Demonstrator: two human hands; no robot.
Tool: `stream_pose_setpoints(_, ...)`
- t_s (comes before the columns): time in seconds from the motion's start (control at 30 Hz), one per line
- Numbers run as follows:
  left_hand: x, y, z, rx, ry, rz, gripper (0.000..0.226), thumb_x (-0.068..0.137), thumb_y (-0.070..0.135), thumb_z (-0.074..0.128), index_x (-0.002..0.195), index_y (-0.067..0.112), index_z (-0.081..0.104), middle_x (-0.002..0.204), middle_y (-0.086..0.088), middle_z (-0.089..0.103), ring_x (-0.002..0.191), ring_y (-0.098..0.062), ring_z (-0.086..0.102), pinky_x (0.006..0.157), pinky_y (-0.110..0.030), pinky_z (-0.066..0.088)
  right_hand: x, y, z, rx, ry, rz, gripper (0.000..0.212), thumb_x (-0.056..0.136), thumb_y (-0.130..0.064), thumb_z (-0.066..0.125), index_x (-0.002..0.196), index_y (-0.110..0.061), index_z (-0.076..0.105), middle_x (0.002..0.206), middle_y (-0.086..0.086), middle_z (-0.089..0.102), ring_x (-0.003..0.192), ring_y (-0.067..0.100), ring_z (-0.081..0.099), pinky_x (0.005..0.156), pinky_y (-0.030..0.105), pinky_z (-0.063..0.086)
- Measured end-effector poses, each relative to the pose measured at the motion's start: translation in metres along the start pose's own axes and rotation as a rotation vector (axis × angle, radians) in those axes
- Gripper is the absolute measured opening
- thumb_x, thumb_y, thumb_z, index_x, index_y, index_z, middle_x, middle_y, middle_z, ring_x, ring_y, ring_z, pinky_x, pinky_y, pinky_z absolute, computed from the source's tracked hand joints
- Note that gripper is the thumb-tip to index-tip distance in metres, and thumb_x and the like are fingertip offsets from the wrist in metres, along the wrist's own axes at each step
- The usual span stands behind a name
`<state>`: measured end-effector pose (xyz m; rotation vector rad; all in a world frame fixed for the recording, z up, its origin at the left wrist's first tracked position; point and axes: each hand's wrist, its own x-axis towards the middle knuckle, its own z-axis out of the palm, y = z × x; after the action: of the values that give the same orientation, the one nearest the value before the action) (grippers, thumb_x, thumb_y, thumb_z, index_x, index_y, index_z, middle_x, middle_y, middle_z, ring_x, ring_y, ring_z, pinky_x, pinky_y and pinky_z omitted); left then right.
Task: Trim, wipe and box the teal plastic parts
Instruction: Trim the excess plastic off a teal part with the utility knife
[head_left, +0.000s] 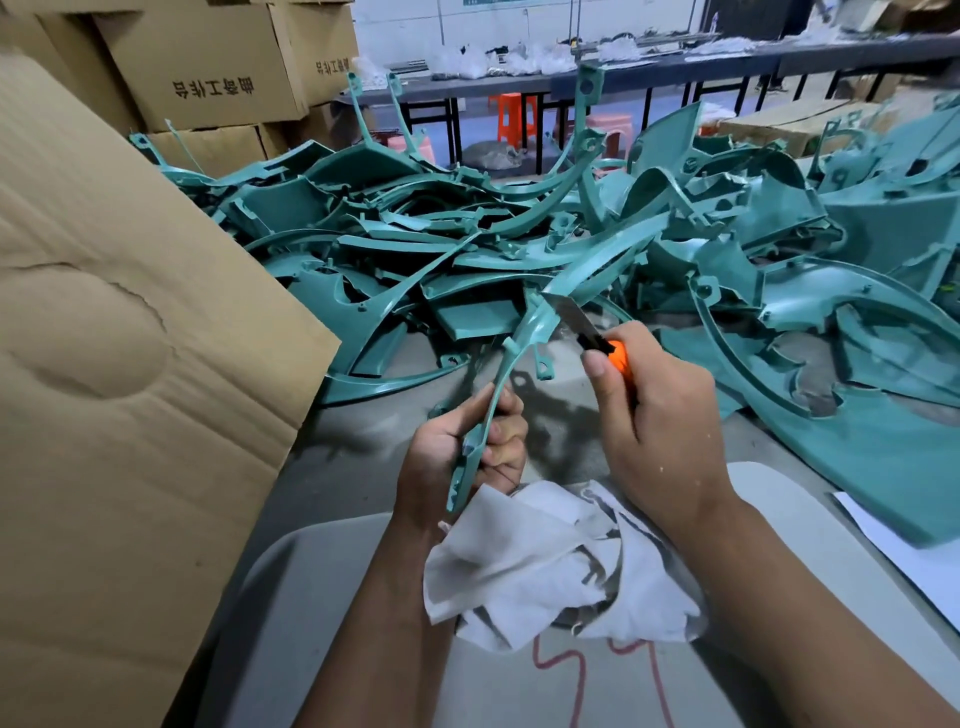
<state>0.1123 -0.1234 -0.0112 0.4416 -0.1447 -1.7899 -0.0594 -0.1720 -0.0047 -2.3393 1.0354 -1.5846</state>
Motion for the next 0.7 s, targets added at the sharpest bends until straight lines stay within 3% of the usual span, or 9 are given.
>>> stream_pose_setpoints(0.07,0.003,-0.001,0.0,0.01,0.006,-0.02,0.04,0.1,0.013,0.037,0.078,-0.004,0.064,0.06,-0.005,0.052,0.035,-0.011,0.046,0.03,-0.02,0.04,0.0,-0.002,0.0,-0.082,0.038,0.031,0.028,0.11,-0.032,0.044,0.094,-0.011,0.055,0.066,-0.009,0.043,0.053,0.012,0.039,0.052,0.018,0.025)
stream_pose_setpoints(0.13,0.004,-0.002,0.001,0.017,-0.007,-0.017,0.032,0.092,0.011,0.043,0.076,-0.004,0.065,0.059,-0.005,0.052,0.036,-0.011,0.047,0.031,-0.02,0.041,-0.003,-0.004,0.002,-0.126,0.067,0.036,0.031,0.11,-0.033,0.042,0.094,-0.009,0.055,0.066,-0.007,0.043,0.052,0.016,0.039,0.051,0.027,0.023)
stream_pose_setpoints(0.3,0.003,-0.002,-0.002,0.093,-0.016,0.06,0.026,0.088,0.013,0.047,0.081,-0.002,0.067,0.061,-0.004,0.052,0.037,-0.01,0.047,0.031,-0.019,0.04,-0.008,-0.009,0.009,-0.088,0.091,0.07,0.031,0.111,-0.029,0.043,0.088,-0.01,0.051,0.063,-0.006,0.039,0.051,0.016,0.037,0.052,0.031,0.024)
stream_pose_setpoints(0.37,0.001,-0.001,-0.001,0.162,0.02,0.176,0.022,0.087,0.012,0.049,0.097,-0.001,0.063,0.064,-0.006,0.055,0.039,-0.01,0.048,0.032,-0.018,0.04,-0.009,-0.009,0.011,-0.05,0.074,0.097,0.03,0.11,-0.028,0.043,0.084,-0.013,0.047,0.062,-0.01,0.037,0.051,0.011,0.039,0.052,0.025,0.023)
stream_pose_setpoints(0.47,-0.004,0.008,-0.003,0.289,0.019,0.29,0.032,0.087,0.011,0.048,0.119,0.007,0.051,0.066,-0.006,0.058,0.039,-0.01,0.049,0.033,-0.015,0.039,-0.007,-0.006,0.008,0.12,0.109,0.186,0.032,0.111,-0.027,0.045,0.08,-0.019,0.046,0.059,-0.01,0.043,0.051,0.009,0.044,0.047,0.017,0.03)
stream_pose_setpoints(0.53,-0.012,0.016,-0.004,0.393,-0.031,0.307,0.036,0.089,0.014,0.047,0.125,0.011,0.048,0.067,-0.004,0.057,0.038,-0.007,0.049,0.033,-0.015,0.04,-0.003,0.0,0.002,0.244,0.14,0.263,0.035,0.112,-0.028,0.044,0.079,-0.018,0.05,0.06,0.002,0.051,0.052,0.014,0.048,0.047,0.032,0.039)
stream_pose_setpoints(0.6,-0.019,0.021,-0.005,0.546,-0.024,0.321,0.044,0.09,0.014,0.055,0.133,0.019,0.046,0.071,-0.005,0.059,0.041,-0.008,0.054,0.037,-0.017,0.043,-0.001,0.006,-0.005,0.241,0.101,0.204,0.037,0.112,-0.028,0.043,0.079,-0.013,0.052,0.062,0.007,0.052,0.054,0.023,0.049,0.051,0.043,0.038)
stream_pose_setpoints(0.7,-0.022,0.017,-0.002,0.592,-0.039,0.291,0.046,0.091,0.012,0.056,0.135,0.023,0.047,0.086,-0.012,0.062,0.047,-0.014,0.061,0.041,-0.02,0.047,-0.004,0.006,-0.007,0.202,-0.02,0.048,0.033,0.11,-0.025,0.044,0.082,-0.009,0.053,0.063,0.004,0.053,0.055,0.02,0.049,0.052,0.035,0.037)
